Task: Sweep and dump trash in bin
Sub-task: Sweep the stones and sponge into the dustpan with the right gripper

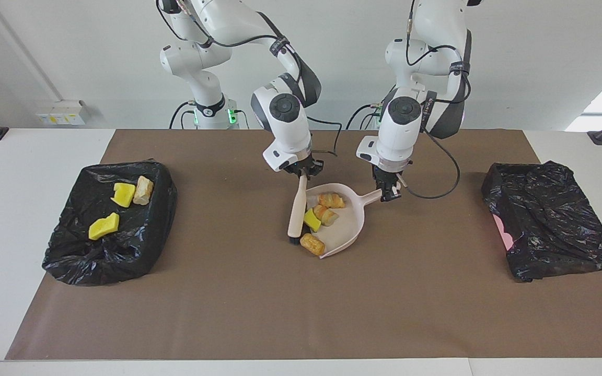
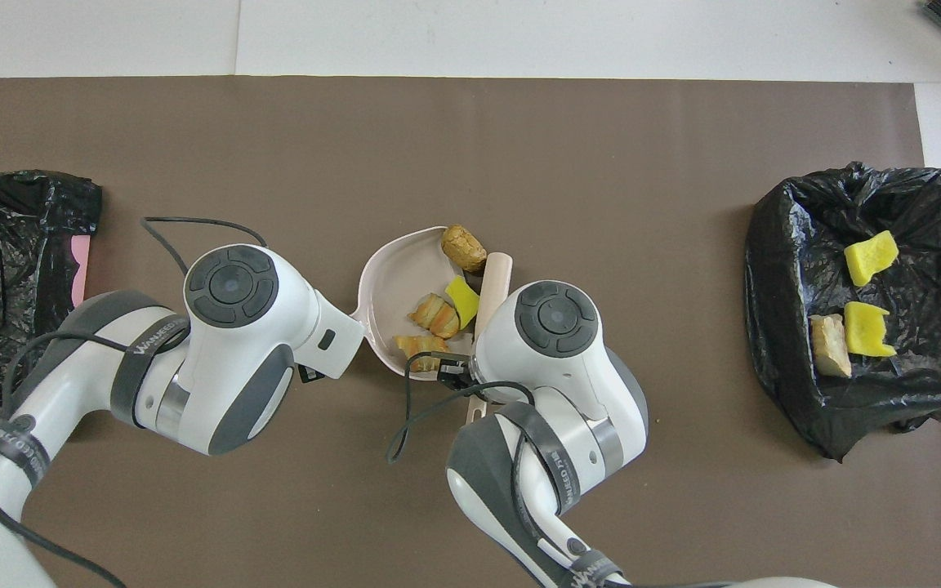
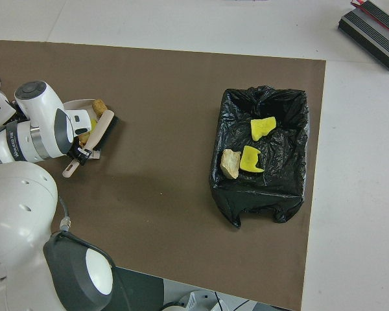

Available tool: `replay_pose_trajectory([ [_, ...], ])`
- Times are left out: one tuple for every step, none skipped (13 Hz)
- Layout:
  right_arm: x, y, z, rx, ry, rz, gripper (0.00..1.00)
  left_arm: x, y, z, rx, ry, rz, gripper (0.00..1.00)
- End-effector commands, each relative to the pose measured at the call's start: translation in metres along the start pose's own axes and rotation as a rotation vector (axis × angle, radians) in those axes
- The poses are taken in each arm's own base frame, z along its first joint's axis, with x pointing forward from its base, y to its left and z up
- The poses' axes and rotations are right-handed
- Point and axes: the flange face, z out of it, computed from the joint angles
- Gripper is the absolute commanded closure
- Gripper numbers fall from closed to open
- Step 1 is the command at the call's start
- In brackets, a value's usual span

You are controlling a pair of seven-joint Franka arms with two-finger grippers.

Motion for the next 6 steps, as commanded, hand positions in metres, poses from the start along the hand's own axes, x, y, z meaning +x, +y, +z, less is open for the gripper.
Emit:
replay_pose_trajectory([
  [-0.011,-0.021,0.0,0.039,-0.02,-0.082,1.0,-0.007,0.009,-0.001,0.013,-0.001,-0.007,1.0],
  [-0.023,-0.028,0.001,0.045,-0.041,-0.141,1.0,-0.006,0.009,-0.001,0.012,0.0,-0.008,1.0],
  [-0.031,-0.031,0.002,0.046,-0.057,-0.198,1.0,-0.006,0.009,-0.001,0.012,0.0,-0.006,1.0],
  [-0.035,-0.033,0.002,0.037,-0.071,-0.219,1.0,-0.007,0.009,0.0,0.01,0.0,-0.015,1.0],
  [-0.035,-0.032,-0.005,0.04,-0.067,-0.226,1.0,-0.009,0.012,0.005,-0.003,-0.005,-0.056,1.0],
  [-0.034,-0.027,-0.018,0.045,-0.059,-0.241,1.0,-0.012,0.016,0.004,-0.019,0.011,-0.127,1.0],
])
